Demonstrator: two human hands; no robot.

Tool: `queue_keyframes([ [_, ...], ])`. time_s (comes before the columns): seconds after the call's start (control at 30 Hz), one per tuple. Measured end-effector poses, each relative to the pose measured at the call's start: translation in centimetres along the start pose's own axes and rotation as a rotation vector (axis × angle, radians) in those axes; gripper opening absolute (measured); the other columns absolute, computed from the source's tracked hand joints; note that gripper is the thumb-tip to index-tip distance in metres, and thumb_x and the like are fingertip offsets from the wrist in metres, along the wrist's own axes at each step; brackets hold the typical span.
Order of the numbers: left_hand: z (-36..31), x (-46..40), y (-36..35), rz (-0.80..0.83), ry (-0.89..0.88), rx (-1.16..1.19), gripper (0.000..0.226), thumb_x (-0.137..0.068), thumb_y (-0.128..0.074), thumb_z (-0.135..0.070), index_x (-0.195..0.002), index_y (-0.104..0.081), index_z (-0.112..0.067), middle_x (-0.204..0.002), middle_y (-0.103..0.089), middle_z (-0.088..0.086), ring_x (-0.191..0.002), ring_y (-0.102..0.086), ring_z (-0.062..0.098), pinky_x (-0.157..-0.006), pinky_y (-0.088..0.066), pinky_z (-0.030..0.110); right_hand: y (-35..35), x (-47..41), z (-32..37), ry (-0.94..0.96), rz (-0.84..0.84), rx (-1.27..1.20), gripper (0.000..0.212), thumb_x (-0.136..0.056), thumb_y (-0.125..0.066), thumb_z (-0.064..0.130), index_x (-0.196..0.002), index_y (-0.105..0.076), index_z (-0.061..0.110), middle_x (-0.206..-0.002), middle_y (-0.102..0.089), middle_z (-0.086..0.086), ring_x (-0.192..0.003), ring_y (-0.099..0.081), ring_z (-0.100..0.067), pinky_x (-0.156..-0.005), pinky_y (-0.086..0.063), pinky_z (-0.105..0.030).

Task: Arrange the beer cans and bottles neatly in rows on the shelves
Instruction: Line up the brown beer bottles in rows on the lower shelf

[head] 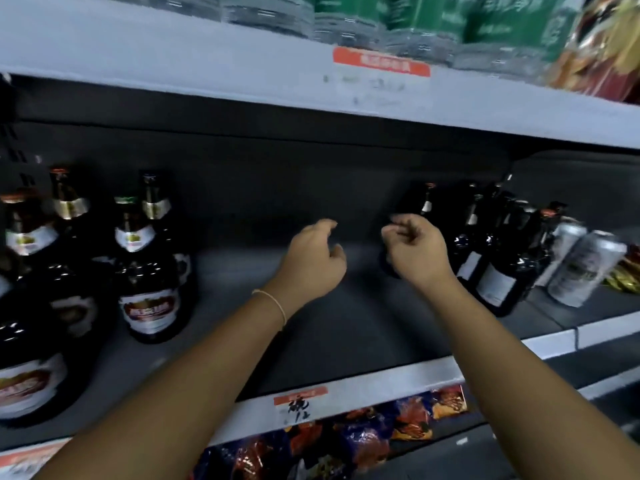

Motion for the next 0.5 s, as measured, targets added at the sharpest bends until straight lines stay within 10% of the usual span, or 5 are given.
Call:
queue_keyframes([
  [0.23, -2.4, -4.2, -6.5, 0.036, -0.002, -0.023, 0.049, -0.095, -0.048, -0.017, -0.143, -0.041, -0.013, -0.14, -0.048, 0.01, -0.127, -0.049, 0.021, -0.102, -0.04, 0.026, 5.0, -4.7, -3.0, -0.027, -0.058, 0.175, 0.028, -0.09, -0.065, 0.026, -0.112, -0.062, 0.009, -0.097, -0.071, -0.008, -0.089, -0.068, -0.026, -0.083, -0.056, -0.037],
  [0.5, -4.4, -7.3, -10.6, 0.028, -0.024, -0.07, 0.049, -0.095, -0.047, -0.007, -0.144, -0.041, -0.009, -0.122, -0.063, 0.017, -0.096, -0.062, 0.025, -0.077, -0.038, 0.014, 3.4, -10.5, -5.3, -0.024, 0.094, 0.228, 0.05, -0.083, -0.055, 0.035, -0.119, -0.057, 0.001, -0.108, -0.062, -0.01, -0.098, -0.058, -0.021, -0.08, -0.041, -0.023],
])
Point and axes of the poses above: each hand's wrist, its own x-axis away from the middle knuckle, its own y-axis out of the back of the hand, z = x × y, the point moved 6 cm from there along -x, towards the middle knuckle
